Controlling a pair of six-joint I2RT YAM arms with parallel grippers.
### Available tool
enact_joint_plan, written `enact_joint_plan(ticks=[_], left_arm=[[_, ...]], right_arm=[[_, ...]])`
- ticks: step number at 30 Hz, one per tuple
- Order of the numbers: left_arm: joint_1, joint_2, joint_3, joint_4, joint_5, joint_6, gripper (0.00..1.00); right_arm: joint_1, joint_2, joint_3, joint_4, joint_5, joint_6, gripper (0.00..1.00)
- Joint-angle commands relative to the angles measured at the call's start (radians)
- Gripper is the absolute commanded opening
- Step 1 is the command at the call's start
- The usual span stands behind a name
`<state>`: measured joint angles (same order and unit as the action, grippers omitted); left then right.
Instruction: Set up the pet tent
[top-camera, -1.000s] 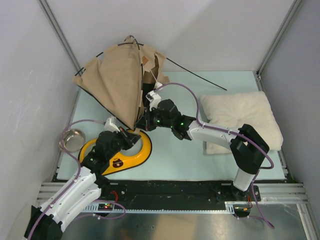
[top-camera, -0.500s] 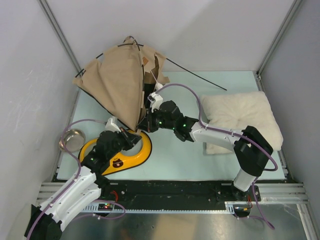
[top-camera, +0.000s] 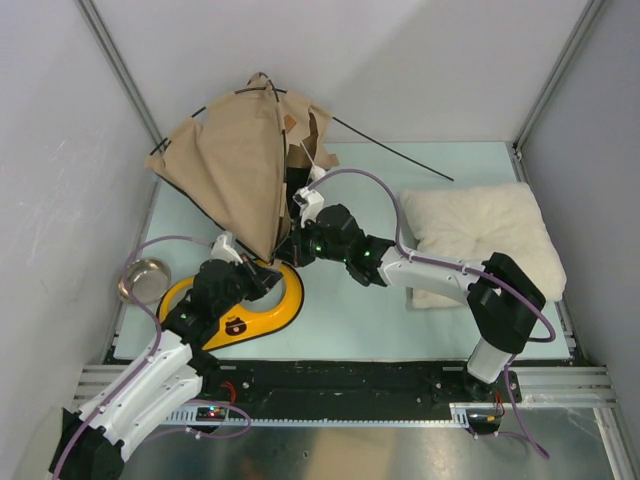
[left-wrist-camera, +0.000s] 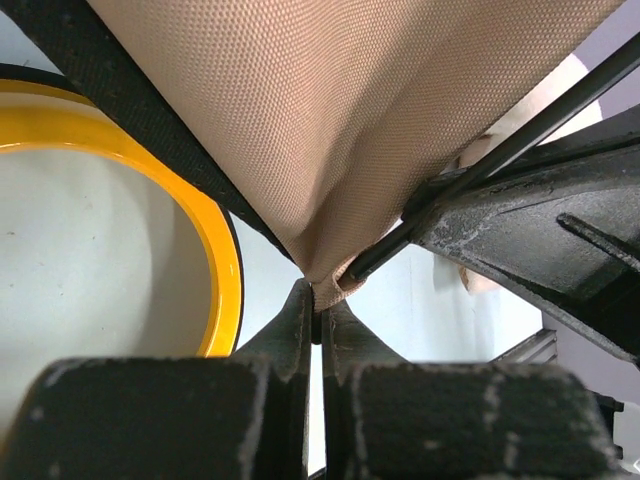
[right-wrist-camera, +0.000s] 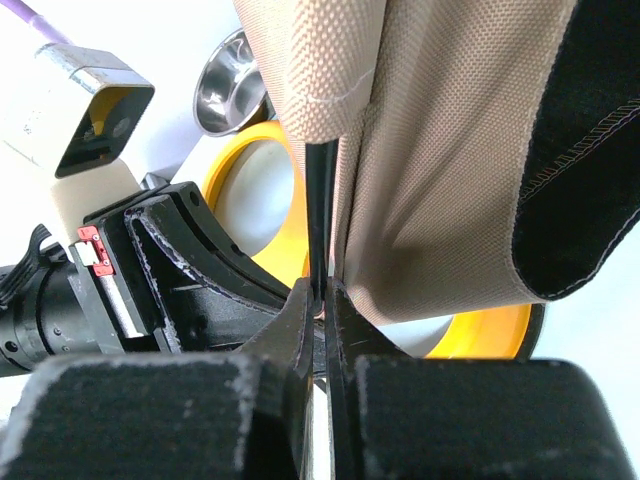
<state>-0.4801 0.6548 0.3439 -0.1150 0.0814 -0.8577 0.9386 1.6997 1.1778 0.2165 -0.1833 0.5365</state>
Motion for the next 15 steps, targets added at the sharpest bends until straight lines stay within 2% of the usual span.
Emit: enact_joint_plan(ticks=[1,15], left_arm=[[-0.013,0.019,0.022,-0.204,0.055,0.057,0.00],[-0.012,0.081,0.130,-0.278,0.074,0.147,0.00]], right_arm=[[-0.036,-0.006,0.026,0.138,0.238,-0.088,0.00],[0.007,0.026,0.037,0.088,0.286,-0.175,0.00]])
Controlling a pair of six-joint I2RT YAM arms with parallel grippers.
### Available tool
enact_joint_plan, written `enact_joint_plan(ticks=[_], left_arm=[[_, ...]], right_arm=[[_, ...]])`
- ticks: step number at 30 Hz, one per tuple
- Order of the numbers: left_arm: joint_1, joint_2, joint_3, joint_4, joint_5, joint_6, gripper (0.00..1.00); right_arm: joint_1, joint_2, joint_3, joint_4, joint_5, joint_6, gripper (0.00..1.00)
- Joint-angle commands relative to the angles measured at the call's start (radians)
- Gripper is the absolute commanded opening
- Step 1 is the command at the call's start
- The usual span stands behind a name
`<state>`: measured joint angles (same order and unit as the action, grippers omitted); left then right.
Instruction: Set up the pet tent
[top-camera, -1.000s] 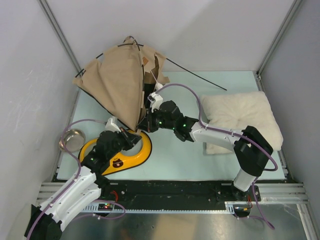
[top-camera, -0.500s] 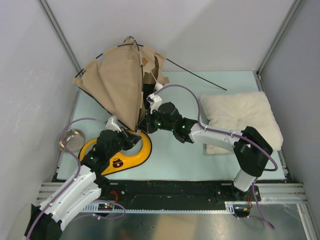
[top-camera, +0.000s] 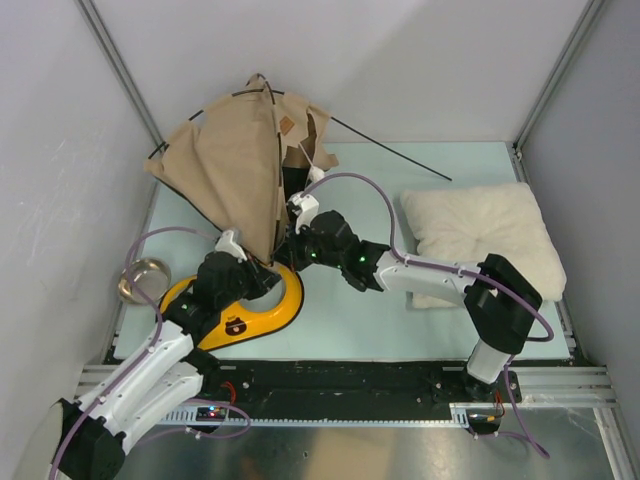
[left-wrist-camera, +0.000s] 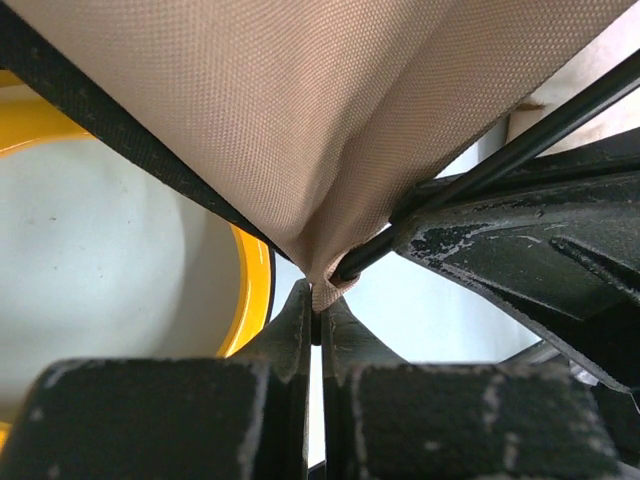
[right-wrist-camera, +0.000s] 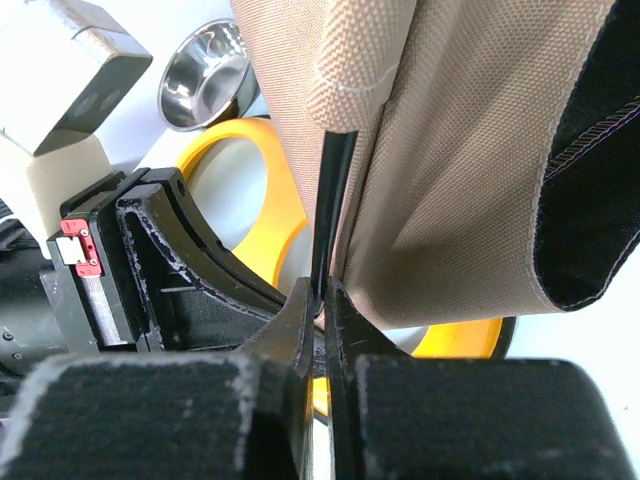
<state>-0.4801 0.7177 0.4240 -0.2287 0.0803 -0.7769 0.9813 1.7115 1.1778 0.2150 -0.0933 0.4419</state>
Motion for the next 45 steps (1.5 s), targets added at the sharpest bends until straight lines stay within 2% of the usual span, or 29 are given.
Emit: enact_joint_plan(ticks=[1,14,30,38,45], left_arm=[[-0.012,0.025,0.059,-0.170,0.082,0.073,0.00],[-0.012,0.095,0.156,-0.238,0.176,0.145,0.00],[-0.011,0.084,0.126,-0.243,0.091,0.122,0.00],[-0.012,0.077,0.137,-0.243,0.118,0.126,0.00],[-0.011,0.063,0.142,-0.244,0.103,0.151,0.00]], right_arm=[[-0.033,0.016,0.037,0.086,0.195,-0.086,0.00],[-0.023,0.031,0.069,0.092,0.211,-0.096,0.00],[-0.018,-0.005,0.069,-0.047,0.065,-0.070,0.00],[-0.004,0.012,0.054,0.025,0.089,-0.097,0.00],[-0.009,0.004,0.053,0.019,0.002,-0.072,0.00]])
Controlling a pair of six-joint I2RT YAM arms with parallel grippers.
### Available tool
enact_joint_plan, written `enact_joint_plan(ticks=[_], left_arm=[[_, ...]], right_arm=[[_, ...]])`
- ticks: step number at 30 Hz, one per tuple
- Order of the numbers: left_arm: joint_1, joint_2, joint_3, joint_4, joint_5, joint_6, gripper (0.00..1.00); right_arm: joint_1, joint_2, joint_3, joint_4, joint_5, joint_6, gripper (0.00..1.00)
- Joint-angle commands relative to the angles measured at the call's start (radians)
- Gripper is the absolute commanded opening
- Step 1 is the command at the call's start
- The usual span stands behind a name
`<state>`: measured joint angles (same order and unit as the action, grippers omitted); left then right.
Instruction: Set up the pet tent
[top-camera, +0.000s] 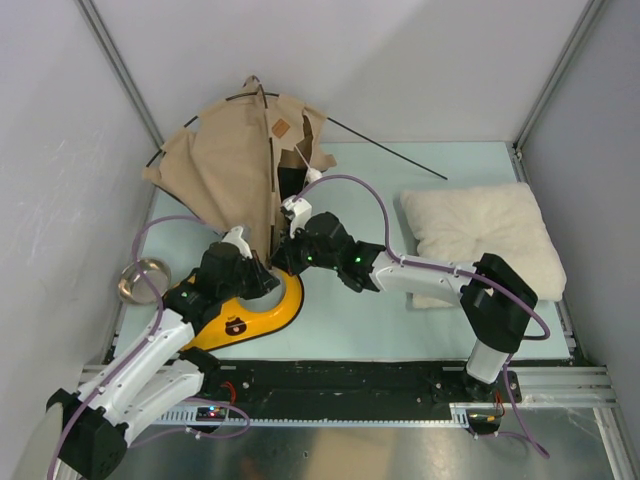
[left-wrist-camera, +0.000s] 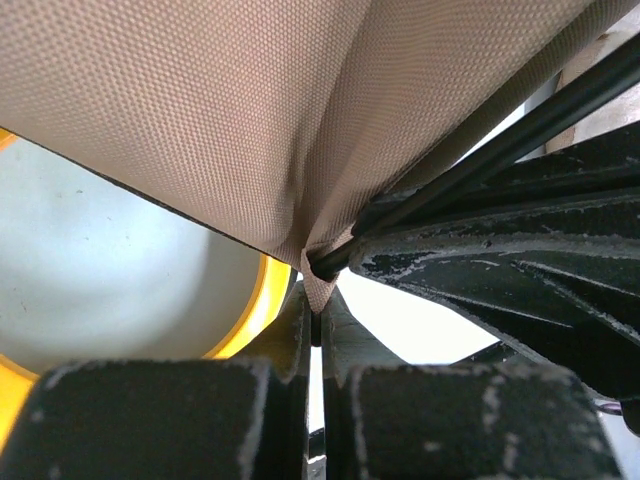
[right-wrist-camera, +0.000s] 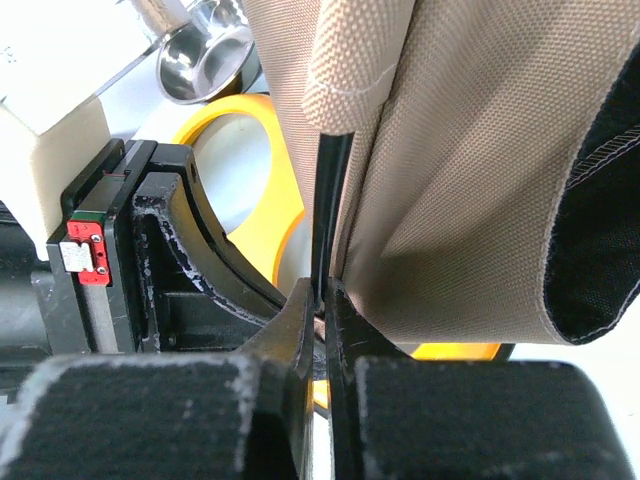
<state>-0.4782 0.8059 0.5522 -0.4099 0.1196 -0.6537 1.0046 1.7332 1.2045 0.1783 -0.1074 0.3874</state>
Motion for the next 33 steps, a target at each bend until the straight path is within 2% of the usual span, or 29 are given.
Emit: enact_joint_plan(ticks=[1,8,22,33], left_arm=[[-0.013,-0.025,0.013,-0.062,0.061,0.037,0.00],[-0.013,-0.008,0.003,-0.062,0.059,0.076,0.00],[-0.012,-0.023,0.029,-0.061,0.089,0.086,0.00],[-0.001,-0.047,0.056,-0.064,0.067,0.104,0.00]], right_arm=[[-0.034,-0.020,0.026,0.060,-0.007,-0.014,0.00],[-0.066,-0.030,0.037,0.097,-0.073,0.108,0.00],[-0.031,0.025,0.071,0.029,0.056,0.025,0.00],[-0.021,0.019,0.072,-0.037,0.039,-0.026,0.00]])
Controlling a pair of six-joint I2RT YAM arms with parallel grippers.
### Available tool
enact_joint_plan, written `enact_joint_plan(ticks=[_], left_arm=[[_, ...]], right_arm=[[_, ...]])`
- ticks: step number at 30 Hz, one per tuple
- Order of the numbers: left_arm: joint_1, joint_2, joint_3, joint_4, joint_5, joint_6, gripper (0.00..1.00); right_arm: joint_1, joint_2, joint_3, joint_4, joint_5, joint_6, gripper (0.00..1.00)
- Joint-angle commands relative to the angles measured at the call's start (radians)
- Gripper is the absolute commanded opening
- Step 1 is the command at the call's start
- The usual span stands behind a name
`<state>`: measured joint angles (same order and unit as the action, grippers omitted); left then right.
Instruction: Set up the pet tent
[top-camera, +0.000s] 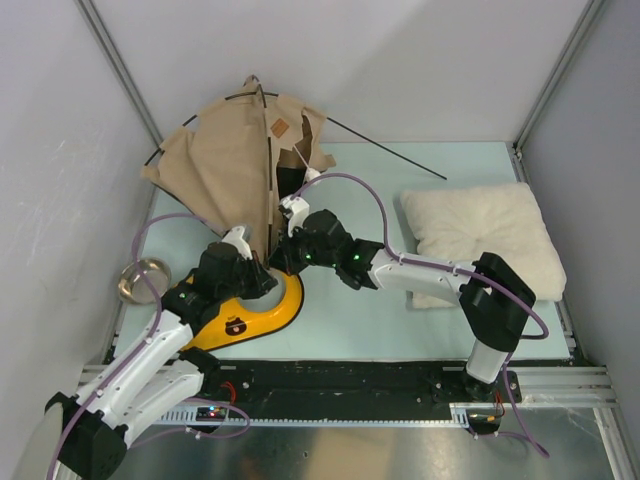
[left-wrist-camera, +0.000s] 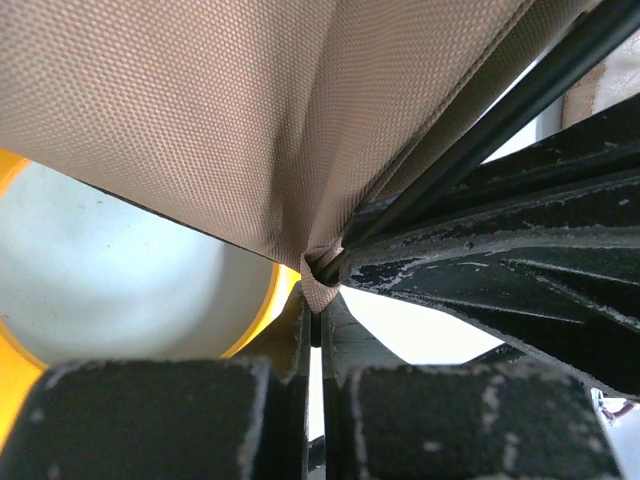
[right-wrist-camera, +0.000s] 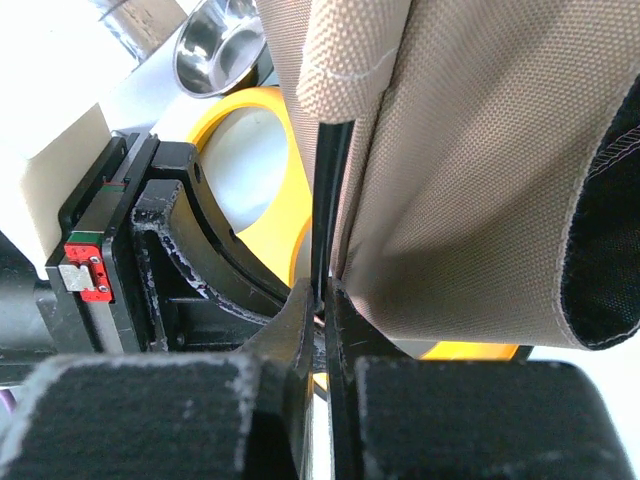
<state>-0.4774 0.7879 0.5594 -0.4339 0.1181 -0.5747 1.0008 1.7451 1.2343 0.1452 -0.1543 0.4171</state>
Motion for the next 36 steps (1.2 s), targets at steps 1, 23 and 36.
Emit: enact_joint_plan(ticks=[1,23,36], left_arm=[[-0.001,-0.031,0.048,-0.042,0.067,0.027,0.00],[0.027,-0.038,0.071,-0.095,0.066,0.071,0.03],[0.029,-0.052,0.066,-0.134,0.029,0.070,0.09]], right_arm=[[-0.017,0.006,0.042,-0.010,0.082,-0.060,0.00],[-0.015,0.007,0.037,-0.042,0.017,-0.091,0.00],[-0.016,-0.001,0.029,-0.054,0.004,-0.066,0.00]])
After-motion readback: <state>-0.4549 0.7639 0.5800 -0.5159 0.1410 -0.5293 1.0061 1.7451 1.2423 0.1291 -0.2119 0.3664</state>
